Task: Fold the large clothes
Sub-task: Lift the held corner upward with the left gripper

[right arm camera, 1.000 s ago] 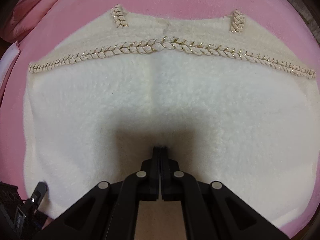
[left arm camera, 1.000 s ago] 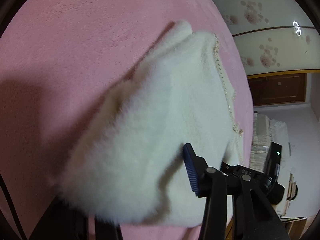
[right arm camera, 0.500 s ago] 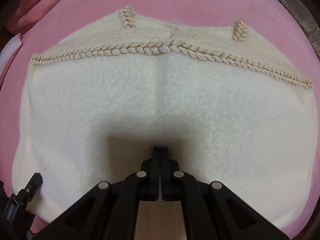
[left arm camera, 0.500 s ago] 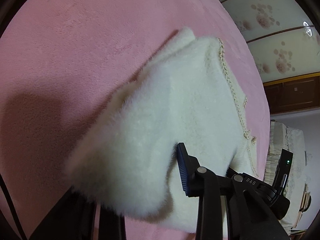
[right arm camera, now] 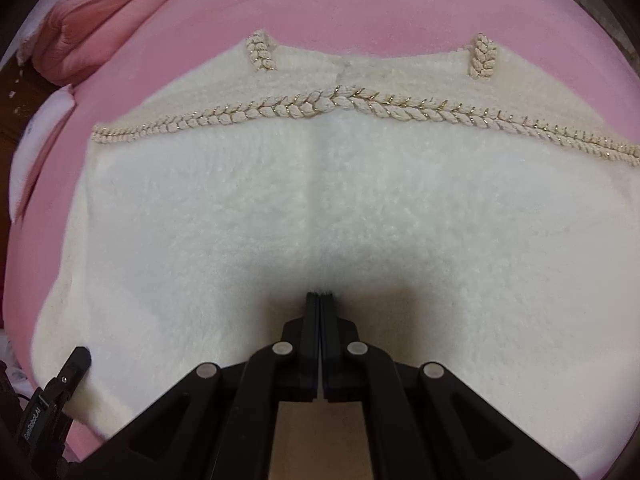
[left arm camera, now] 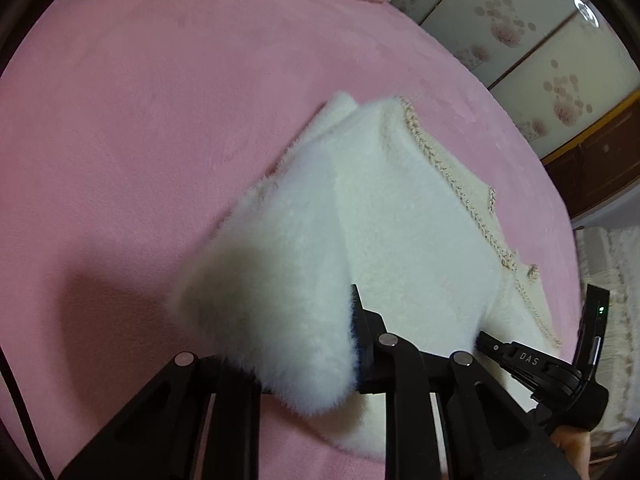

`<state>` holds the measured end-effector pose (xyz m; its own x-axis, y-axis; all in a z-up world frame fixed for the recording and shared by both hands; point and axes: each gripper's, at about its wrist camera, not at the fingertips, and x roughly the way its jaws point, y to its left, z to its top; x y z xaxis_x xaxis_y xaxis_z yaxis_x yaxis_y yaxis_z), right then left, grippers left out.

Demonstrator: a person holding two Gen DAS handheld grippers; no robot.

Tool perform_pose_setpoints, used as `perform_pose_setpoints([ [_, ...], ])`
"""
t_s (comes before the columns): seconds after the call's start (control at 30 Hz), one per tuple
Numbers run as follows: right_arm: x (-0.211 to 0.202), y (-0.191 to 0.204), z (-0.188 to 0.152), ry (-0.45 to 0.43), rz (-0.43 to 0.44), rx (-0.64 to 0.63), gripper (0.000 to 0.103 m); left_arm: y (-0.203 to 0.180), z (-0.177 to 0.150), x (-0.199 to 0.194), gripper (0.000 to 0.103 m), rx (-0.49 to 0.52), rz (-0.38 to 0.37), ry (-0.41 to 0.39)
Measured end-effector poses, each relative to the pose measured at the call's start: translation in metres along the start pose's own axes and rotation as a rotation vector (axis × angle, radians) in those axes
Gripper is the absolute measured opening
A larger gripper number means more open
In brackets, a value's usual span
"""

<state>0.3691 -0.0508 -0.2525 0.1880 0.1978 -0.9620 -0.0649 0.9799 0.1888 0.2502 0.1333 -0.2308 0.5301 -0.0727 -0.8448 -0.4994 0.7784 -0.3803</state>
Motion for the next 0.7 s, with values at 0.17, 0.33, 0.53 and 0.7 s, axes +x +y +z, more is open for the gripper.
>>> perform_pose_setpoints([
  [0.17,-0.007,-0.006,-0.012,-0.028,0.048,-0.041,0.000,-0.031,-0.005,-0.037,0.015,0.053,0.034,-0.103],
  [0.33,-0.007,-0.053,-0.012,-0.060,0.227,0.000,0.000,-0.098,-0.019,-0.083,0.014,0.140,0.081,-0.232],
  [0.53,-0.006,-0.115,-0.017,0.042,0.528,0.178,0.000,-0.203,-0.071,-0.131,0.013,0.365,0.036,-0.364],
  [0.7,-0.003,-0.155,-0.031,0.081,0.667,0.270,0.000,-0.287,-0.139,-0.135,0.012,0.625,-0.065,-0.304],
])
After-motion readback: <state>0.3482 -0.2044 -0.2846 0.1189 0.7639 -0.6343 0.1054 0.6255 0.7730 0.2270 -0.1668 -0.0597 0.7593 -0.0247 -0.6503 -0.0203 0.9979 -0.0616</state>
